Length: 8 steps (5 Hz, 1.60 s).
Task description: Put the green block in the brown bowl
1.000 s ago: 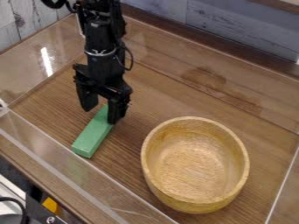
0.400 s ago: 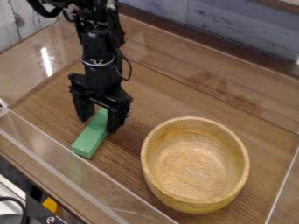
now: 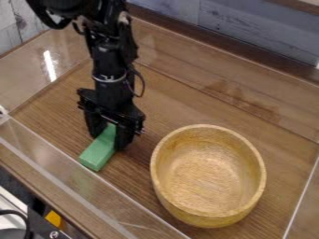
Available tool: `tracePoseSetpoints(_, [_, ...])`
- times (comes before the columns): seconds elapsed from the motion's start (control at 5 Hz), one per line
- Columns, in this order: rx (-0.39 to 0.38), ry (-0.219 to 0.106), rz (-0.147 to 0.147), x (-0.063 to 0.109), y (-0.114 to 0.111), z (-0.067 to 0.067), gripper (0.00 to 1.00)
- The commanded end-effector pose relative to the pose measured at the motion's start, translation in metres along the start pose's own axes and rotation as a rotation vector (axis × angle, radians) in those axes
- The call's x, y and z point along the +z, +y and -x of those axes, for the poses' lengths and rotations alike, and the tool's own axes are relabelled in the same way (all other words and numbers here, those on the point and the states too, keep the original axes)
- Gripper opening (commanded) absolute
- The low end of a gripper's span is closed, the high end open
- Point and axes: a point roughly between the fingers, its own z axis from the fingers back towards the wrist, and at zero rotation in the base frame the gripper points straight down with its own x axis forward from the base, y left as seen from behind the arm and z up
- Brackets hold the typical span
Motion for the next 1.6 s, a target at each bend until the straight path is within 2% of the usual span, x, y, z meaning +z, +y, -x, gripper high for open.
tracePoseSetpoints(0.0, [0.030,-0.018,-0.003,0.008,-0.001,-0.003,0.00])
tracePoseSetpoints(0.2, [0.061,-0.016,0.004,0.011,-0.004,-0.003,0.00])
tracePoseSetpoints(0.6, [0.039,-0.015,0.001,0.016,-0.038,-0.012,0.00])
tracePoseSetpoints(1.0, [0.012,-0.018,-0.006,0.022,-0.014,-0.011,0.00])
tracePoseSetpoints(1.4, [-0.099,-0.028,-0.016,0.027,-0.015,-0.030,0.00])
